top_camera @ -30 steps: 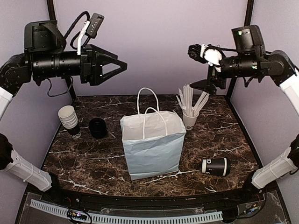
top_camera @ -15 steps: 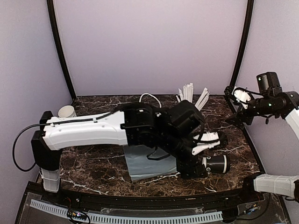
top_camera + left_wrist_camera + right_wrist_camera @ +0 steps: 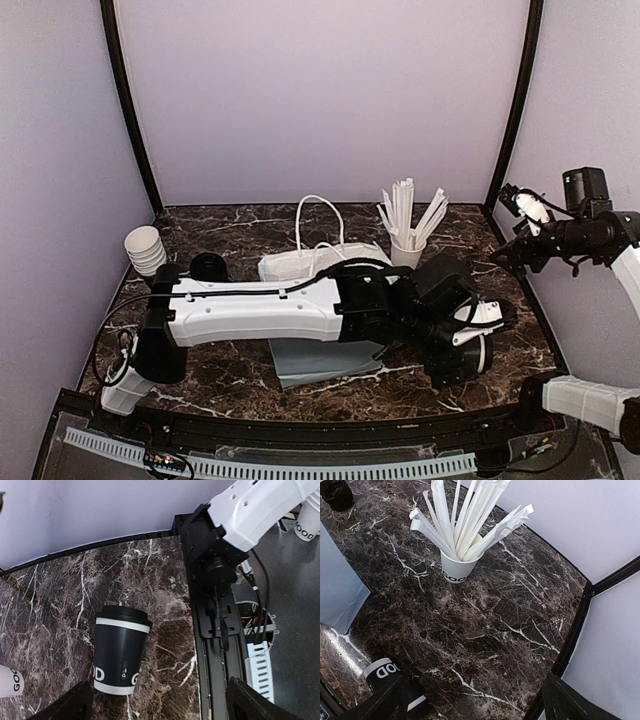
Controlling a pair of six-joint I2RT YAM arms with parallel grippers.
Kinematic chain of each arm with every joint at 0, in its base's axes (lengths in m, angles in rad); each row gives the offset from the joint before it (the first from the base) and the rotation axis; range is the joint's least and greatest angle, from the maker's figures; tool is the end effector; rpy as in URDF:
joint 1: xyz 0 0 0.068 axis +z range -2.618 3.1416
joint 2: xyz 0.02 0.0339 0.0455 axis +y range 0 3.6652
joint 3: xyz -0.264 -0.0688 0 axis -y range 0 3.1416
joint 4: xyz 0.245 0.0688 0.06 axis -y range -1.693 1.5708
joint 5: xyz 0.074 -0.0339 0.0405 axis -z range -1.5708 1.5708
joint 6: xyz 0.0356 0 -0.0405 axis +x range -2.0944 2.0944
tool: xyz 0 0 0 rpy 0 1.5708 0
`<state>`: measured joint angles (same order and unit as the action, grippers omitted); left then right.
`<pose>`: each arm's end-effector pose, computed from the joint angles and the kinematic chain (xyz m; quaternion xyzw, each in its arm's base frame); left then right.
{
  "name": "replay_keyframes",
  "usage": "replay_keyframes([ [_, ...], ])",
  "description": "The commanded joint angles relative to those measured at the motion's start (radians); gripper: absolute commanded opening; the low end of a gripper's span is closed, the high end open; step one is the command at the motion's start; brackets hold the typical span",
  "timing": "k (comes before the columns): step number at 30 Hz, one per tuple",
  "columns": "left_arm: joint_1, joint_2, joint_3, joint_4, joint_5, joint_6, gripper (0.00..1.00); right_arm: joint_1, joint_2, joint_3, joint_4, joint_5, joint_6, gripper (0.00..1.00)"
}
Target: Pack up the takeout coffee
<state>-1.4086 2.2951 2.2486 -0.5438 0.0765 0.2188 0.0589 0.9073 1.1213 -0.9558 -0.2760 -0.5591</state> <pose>0.0835 -0.5269 0.2988 0.6531 0.5924 -0.2916 0.3708 0.1630 0.0193 0.3590 -0.3285 0.8468 0.0233 0.4177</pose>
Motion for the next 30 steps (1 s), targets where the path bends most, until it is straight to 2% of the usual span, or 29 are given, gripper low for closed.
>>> replay_keyframes([
  [1, 0.007, 0.091, 0.041, 0.077, -0.062, 0.036, 0.96, -0.032, -0.034, -0.007, 0.034, -0.076, 0.055, 0.94],
  [10, 0.06, 0.226, 0.083, 0.189, -0.042, 0.032, 0.99, -0.05, -0.06, -0.043, 0.024, -0.139, 0.074, 0.94],
  [14, 0.086, 0.305, 0.153, 0.195, -0.01, 0.058, 0.99, -0.05, -0.061, -0.04, 0.011, -0.171, 0.075, 0.94],
  [20, 0.094, 0.363, 0.177, 0.218, 0.008, 0.112, 0.99, -0.051, -0.064, -0.041, -0.002, -0.181, 0.066, 0.94],
  [26, 0.094, 0.412, 0.198, 0.211, -0.045, 0.117, 0.98, -0.066, -0.059, -0.032, -0.006, -0.196, 0.067, 0.94],
  [30, 0.093, 0.416, 0.197, 0.218, -0.107, 0.095, 0.94, -0.084, -0.057, -0.022, -0.009, -0.206, 0.068, 0.93],
])
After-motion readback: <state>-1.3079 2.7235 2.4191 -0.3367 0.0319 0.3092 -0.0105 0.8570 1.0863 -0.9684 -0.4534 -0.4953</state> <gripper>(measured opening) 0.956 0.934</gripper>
